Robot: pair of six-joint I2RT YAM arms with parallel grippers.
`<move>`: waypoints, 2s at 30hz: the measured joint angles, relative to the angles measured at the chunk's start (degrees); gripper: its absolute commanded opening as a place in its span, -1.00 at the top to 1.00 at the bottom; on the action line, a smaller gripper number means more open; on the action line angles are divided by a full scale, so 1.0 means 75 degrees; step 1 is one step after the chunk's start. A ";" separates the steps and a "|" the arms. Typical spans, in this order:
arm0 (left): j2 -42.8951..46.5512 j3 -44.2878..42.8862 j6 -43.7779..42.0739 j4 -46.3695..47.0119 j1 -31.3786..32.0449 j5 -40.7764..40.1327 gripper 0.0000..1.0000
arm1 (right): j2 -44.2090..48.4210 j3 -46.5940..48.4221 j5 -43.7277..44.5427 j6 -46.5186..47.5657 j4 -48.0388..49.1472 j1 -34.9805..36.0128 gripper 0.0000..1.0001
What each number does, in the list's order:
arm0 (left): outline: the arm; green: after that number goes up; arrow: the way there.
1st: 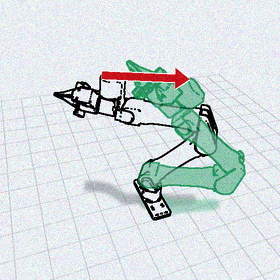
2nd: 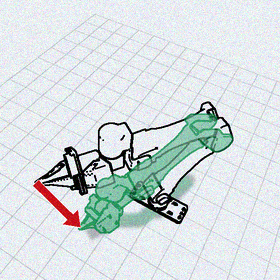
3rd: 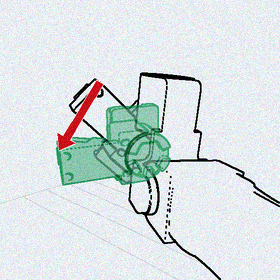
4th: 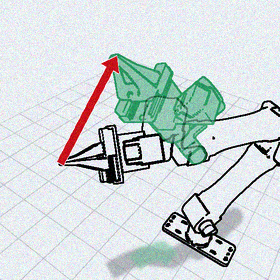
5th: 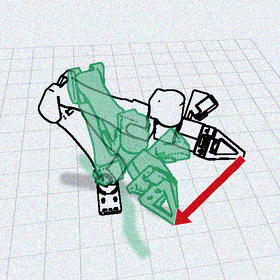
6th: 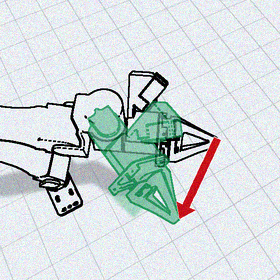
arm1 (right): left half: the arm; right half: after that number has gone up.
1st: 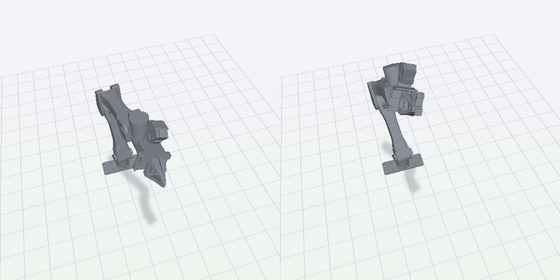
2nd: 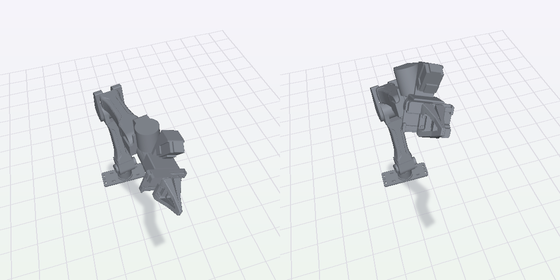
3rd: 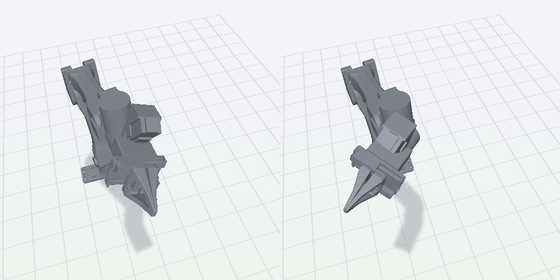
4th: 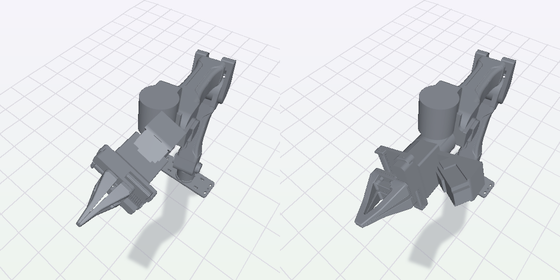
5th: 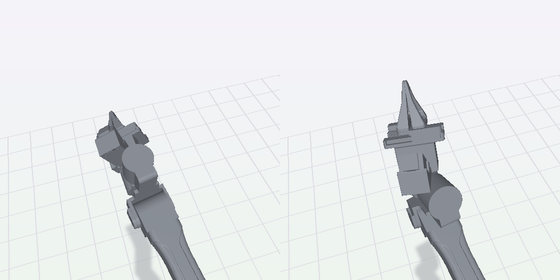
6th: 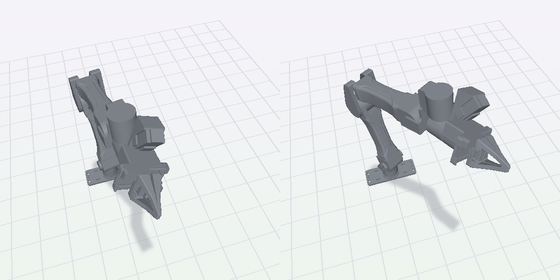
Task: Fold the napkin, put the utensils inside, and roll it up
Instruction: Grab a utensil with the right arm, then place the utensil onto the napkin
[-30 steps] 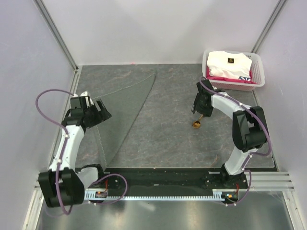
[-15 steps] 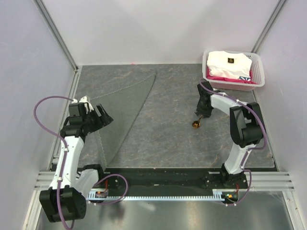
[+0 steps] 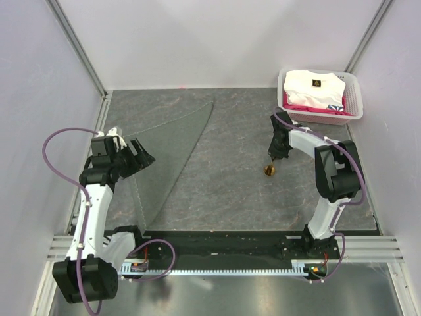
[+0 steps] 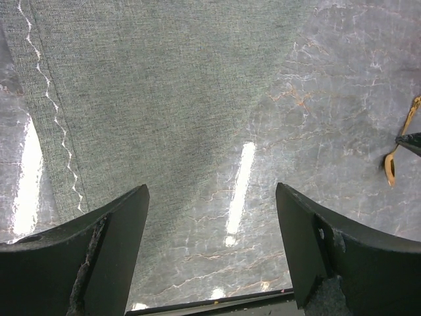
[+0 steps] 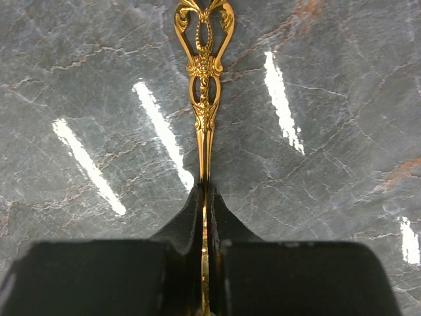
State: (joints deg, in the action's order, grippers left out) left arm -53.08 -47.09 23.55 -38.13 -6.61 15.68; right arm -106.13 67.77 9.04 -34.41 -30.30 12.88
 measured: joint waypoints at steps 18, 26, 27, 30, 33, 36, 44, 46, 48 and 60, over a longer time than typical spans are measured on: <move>-0.0286 0.0347 0.0117 0.0213 0.0000 0.0533 -0.72 | 0.0175 -0.0119 -0.0714 -0.1510 0.0391 0.3077 1.00; -0.0659 0.0804 0.0117 0.0420 0.0000 0.0627 -0.72 | -0.0542 0.1393 -0.0565 -0.2827 0.0717 0.4797 1.00; -0.0664 0.0807 0.0117 0.0425 0.0000 0.0659 -0.74 | -0.0758 0.1725 -0.0542 -0.2964 0.0746 0.4992 1.00; -0.0667 0.0807 0.0111 0.0525 0.0000 0.0726 -0.77 | -0.1343 0.2582 -0.0443 -0.3311 0.0901 0.5482 1.00; -0.0778 0.0810 0.0111 0.0562 -0.0003 0.0717 -0.73 | -0.1775 0.3246 -0.0181 -0.3608 0.0968 0.5837 1.00; -0.0927 0.0828 0.0111 0.0557 -0.0006 0.0720 -0.70 | -0.2154 0.3856 0.0006 -0.3891 0.0976 0.6041 1.00; -0.0813 0.0831 0.0117 0.0542 -0.0006 0.0720 -0.67 | -0.3191 0.5135 0.0589 -0.4307 0.1000 0.6044 1.00; -0.0778 0.0831 0.0117 0.0542 -0.0006 0.0720 -0.64 | -0.3383 0.5351 0.0761 -0.4334 0.1005 0.6024 1.00; -0.0740 0.0831 0.0117 0.0539 -0.0006 0.0720 -0.63 | -0.3532 0.5473 0.0982 -0.4389 0.1011 0.6015 1.00; -0.0414 0.0918 0.0119 0.0557 -0.0006 0.0775 -0.60 | -0.4182 0.5977 0.1445 -0.4852 0.1014 0.5727 1.00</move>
State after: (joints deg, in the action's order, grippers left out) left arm -56.18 -40.21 24.45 -33.95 -6.66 21.50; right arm -137.49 112.60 19.88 -70.81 -22.70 55.83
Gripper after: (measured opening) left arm 0.805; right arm 0.011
